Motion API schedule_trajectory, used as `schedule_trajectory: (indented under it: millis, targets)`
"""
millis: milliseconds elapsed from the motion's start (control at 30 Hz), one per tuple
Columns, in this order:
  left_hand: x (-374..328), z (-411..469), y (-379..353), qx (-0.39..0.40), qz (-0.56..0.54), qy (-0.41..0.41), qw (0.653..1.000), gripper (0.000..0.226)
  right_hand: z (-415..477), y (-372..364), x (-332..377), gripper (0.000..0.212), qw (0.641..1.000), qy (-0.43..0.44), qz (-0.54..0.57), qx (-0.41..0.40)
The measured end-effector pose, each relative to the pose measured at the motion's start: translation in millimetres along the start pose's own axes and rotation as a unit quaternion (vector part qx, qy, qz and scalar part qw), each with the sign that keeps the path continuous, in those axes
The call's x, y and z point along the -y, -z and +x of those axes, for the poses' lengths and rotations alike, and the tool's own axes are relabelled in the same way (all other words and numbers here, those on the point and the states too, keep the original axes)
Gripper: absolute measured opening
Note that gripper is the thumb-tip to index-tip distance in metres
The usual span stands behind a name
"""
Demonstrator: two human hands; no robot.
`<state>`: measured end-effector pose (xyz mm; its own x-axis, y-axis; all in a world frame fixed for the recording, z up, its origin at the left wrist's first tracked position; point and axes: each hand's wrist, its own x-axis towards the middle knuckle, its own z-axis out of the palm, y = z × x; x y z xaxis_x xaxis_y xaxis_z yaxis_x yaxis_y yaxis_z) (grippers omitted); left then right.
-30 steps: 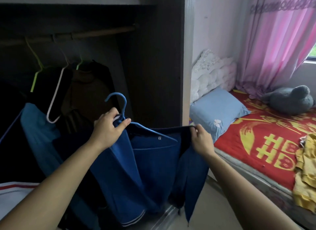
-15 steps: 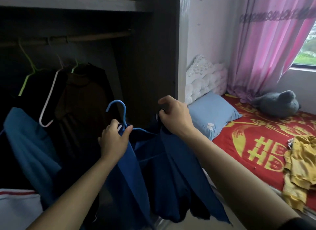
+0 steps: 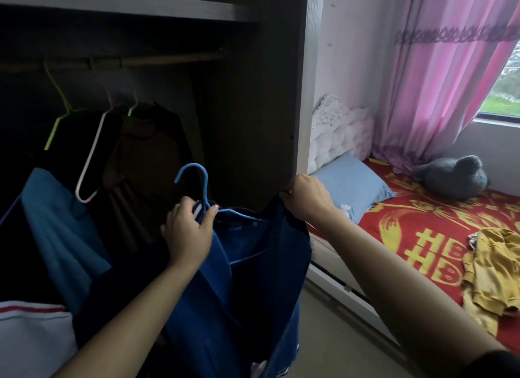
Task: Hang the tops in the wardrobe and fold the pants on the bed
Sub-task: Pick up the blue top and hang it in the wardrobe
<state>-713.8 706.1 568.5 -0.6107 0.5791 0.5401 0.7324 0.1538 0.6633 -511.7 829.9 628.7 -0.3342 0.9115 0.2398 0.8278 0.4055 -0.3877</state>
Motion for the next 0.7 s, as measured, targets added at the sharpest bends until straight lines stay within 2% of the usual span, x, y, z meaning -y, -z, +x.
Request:
schedule_trajectory:
  millis: [100, 167, 233, 267, 333, 400, 467, 533, 567, 633, 700]
  targets:
    - [-10, -8, 0, 0.004, 0.003, -0.04, 0.999, 0.032, 9, 5, 9, 0.02, 0.999, 0.001, 0.044, 0.018]
    - [-10, -13, 1, 0.013, 0.002, -0.054, 0.998, 0.032, 11, 13, 23, 0.017, 0.981, -0.006, 0.195, 0.004]
    - [-6, -14, 0, 0.031, -0.012, -0.06, 0.998, 0.034, 6, 20, 46, 0.01, 0.933, 0.025, 0.36, -0.014]
    - [-6, -12, 1, 0.036, -0.031, -0.055, 0.997, 0.034, 2, 20, 57, 0.009, 0.909, 0.047, 0.415, 0.007]
    - [-6, -6, 4, 0.028, -0.104, -0.015, 0.994, 0.034, -7, 13, 74, 0.021, 0.872, 0.051, 0.467, 0.136]
    - [-7, 3, 12, 0.021, -0.172, 0.04, 0.984, 0.03, -13, 1, 76, 0.032, 0.87, 0.041, 0.414, 0.265]
    - [-5, 8, 21, 0.031, -0.194, 0.064, 0.978, 0.028, -10, -9, 66, 0.034, 0.89, 0.049, 0.355, 0.282]
    - [-2, 11, 30, 0.04, -0.205, 0.067, 0.976, 0.028, -7, -12, 54, 0.024, 0.926, 0.099, 0.268, 0.246]
    - [0, 13, 32, 0.041, -0.212, 0.072, 0.974, 0.027, -6, -13, 48, 0.02, 0.949, 0.158, 0.166, 0.215]
    - [2, 18, 33, 0.042, -0.23, 0.081, 0.969, 0.025, -3, -17, 35, 0.019, 0.953, 0.263, -0.024, 0.15]
    - [-2, 21, 33, 0.049, -0.242, 0.079, 0.966, 0.024, -1, -19, 24, 0.024, 0.952, 0.283, -0.08, 0.087]
